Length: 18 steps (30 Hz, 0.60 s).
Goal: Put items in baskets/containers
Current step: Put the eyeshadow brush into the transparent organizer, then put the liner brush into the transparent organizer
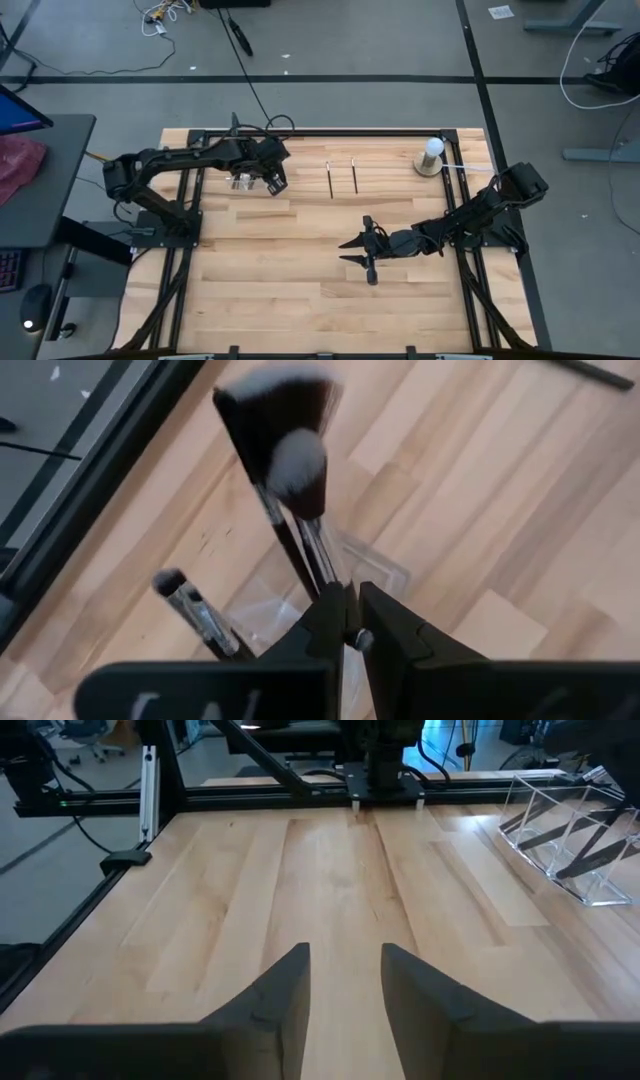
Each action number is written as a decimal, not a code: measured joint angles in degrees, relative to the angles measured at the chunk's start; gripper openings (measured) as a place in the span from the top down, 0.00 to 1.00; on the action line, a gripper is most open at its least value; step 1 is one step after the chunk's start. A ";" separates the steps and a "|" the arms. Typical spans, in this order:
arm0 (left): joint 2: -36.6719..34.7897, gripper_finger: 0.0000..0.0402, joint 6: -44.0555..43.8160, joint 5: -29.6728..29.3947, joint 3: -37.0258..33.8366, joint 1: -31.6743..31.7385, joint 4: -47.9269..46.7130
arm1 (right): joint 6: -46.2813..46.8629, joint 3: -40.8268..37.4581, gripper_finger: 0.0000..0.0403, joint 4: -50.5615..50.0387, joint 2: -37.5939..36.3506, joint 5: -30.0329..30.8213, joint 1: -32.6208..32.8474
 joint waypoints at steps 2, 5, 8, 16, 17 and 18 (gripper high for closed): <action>0.03 0.92 -0.02 -0.35 0.00 0.00 0.12 | 0.00 0.00 0.68 0.03 0.00 0.00 -0.02; 0.03 0.85 -0.13 -0.72 0.00 0.00 1.26 | 0.00 0.00 0.68 0.04 0.00 0.00 -0.13; 0.04 0.76 -0.26 -1.04 0.00 0.32 1.42 | 0.02 0.00 0.68 0.08 0.00 0.00 -0.13; -0.48 0.59 -0.18 -8.23 3.19 1.62 1.16 | 0.01 0.00 0.68 0.37 0.00 0.01 -0.15; -0.46 0.59 -0.08 -8.52 4.25 1.62 0.79 | 0.02 0.00 0.68 0.39 0.00 0.02 -0.15; -0.46 0.58 -0.07 -8.64 5.51 1.57 0.08 | 0.02 0.00 0.68 0.39 0.00 0.02 -0.15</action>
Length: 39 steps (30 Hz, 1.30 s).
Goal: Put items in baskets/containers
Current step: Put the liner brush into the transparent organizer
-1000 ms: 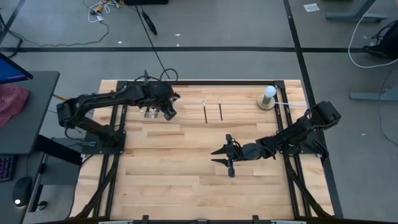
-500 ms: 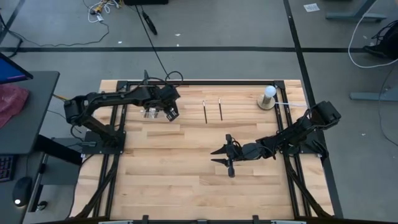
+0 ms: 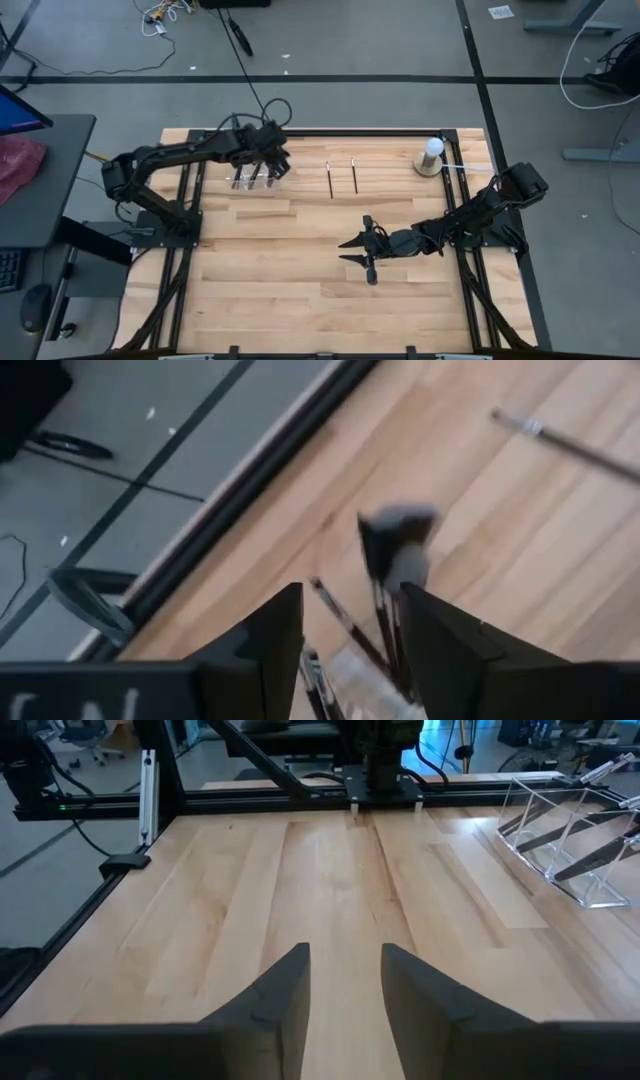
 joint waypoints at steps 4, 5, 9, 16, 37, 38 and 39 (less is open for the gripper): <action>0.00 0.58 0.07 -0.08 4.98 -1.91 -2.14 | 0.00 0.00 0.68 -0.11 0.00 -0.01 0.00; -0.02 0.58 0.07 -0.08 5.91 -2.84 -2.55 | 0.00 0.00 0.68 -0.34 0.00 0.00 0.00; -0.40 0.58 0.09 -1.39 7.87 -8.14 -3.84 | 1.12 0.00 0.68 -3.31 0.00 -0.01 0.00; -0.44 0.58 -3.40 -9.84 1.61 -22.38 1.69 | 8.59 0.02 0.68 -13.09 0.00 6.75 0.50; -0.37 0.58 -4.92 -14.53 -27.45 -44.65 55.35 | 24.03 0.02 0.61 -24.22 0.00 19.21 -20.95; -0.37 0.58 -4.92 -14.57 -27.45 -44.35 55.35 | 23.57 0.02 0.59 -24.17 0.00 20.45 -22.26; -0.37 0.58 -4.92 -14.59 -27.45 -44.13 55.37 | 23.13 0.02 0.57 -24.05 0.00 21.07 -23.58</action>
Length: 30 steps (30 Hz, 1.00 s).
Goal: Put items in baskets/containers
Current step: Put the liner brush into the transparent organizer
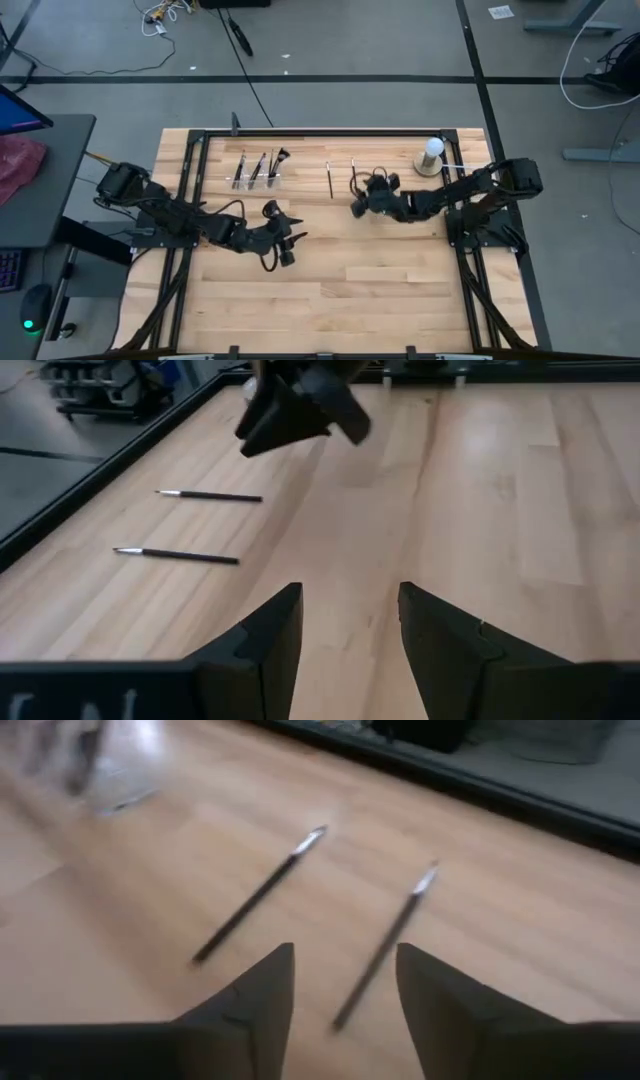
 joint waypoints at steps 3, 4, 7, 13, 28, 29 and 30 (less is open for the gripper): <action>0.00 0.58 -0.01 -0.01 0.00 0.41 -0.04 | -0.70 0.00 0.50 0.50 0.00 -0.79 -3.94; 0.02 0.58 -0.01 0.00 0.00 0.40 -0.02 | -0.83 0.00 0.48 0.51 0.01 -1.71 -5.24; 0.09 0.58 -0.02 0.00 0.00 0.40 -0.09 | -1.73 0.00 0.44 2.24 1.24 -4.40 -8.32; 0.11 0.58 -0.02 0.00 0.00 0.38 -0.04 | -4.30 0.24 0.43 12.39 8.91 -8.09 -11.21; 0.11 0.58 -0.56 0.00 0.00 0.40 0.28 | -5.05 11.70 0.68 1.94 22.45 -9.56 -14.95; 0.11 0.58 -0.69 0.00 0.00 0.40 0.28 | -5.06 11.45 0.72 1.89 22.42 -10.73 -15.03; 0.11 0.58 -0.82 0.00 0.00 0.40 0.32 | -4.99 11.02 0.76 2.24 22.34 -11.53 -14.99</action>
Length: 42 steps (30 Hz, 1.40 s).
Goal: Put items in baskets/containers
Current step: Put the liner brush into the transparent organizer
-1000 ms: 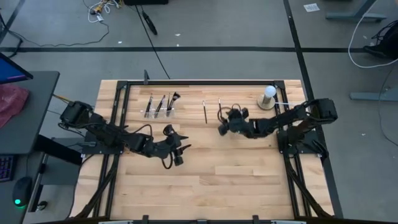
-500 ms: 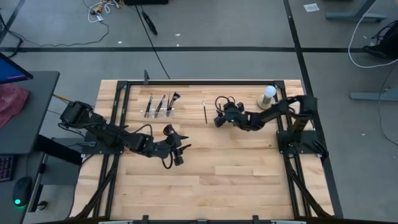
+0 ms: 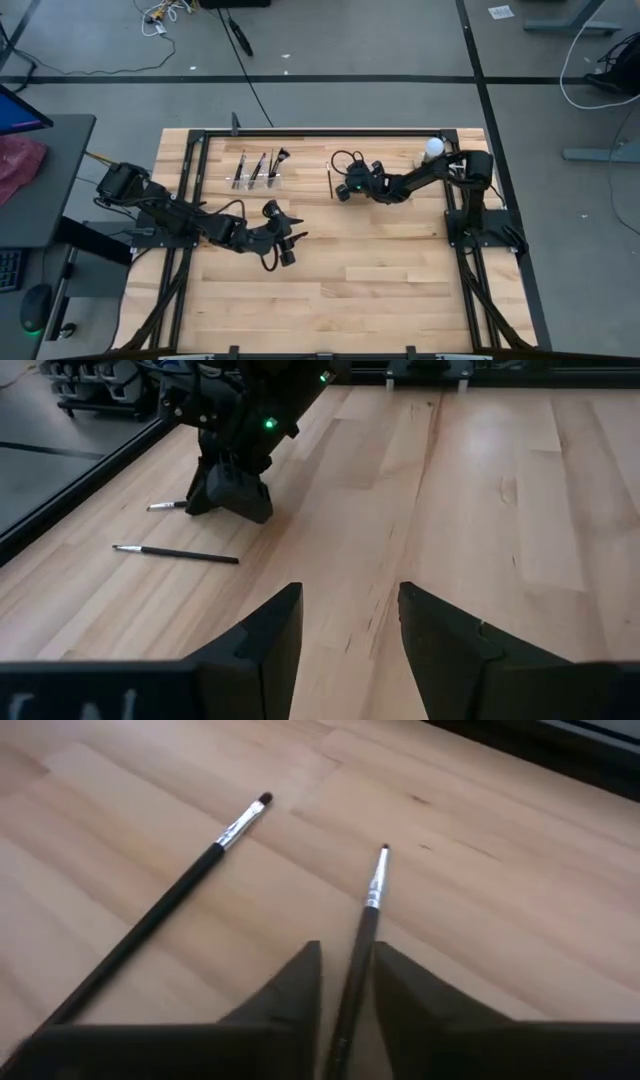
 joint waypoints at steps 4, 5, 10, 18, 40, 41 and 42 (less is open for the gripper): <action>0.00 0.58 -0.34 0.00 0.00 0.00 0.08 | -0.06 -2.07 0.92 2.05 -0.14 -1.59 1.36; 0.00 0.58 -0.34 0.00 0.00 0.00 0.10 | -0.06 -2.64 0.95 2.68 -0.14 -1.51 2.05; 0.00 0.58 -0.34 0.00 0.00 0.00 0.30 | 2.48 -5.30 0.96 5.60 -0.16 1.74 6.85; 0.00 0.58 -0.36 0.00 0.00 0.00 0.52 | 6.85 -6.12 0.98 2.53 -0.25 10.52 18.64; 0.00 0.58 3.19 0.73 0.00 -0.84 2.08 | 2.06 -6.89 0.98 -4.27 -15.17 4.61 40.71; 0.00 0.58 3.87 1.42 0.00 -1.05 2.11 | 0.61 -6.85 0.98 -2.82 -15.17 3.98 41.15; 0.00 0.58 4.40 2.29 0.00 -1.21 2.15 | -0.74 -6.80 0.98 -1.57 -15.18 3.28 41.56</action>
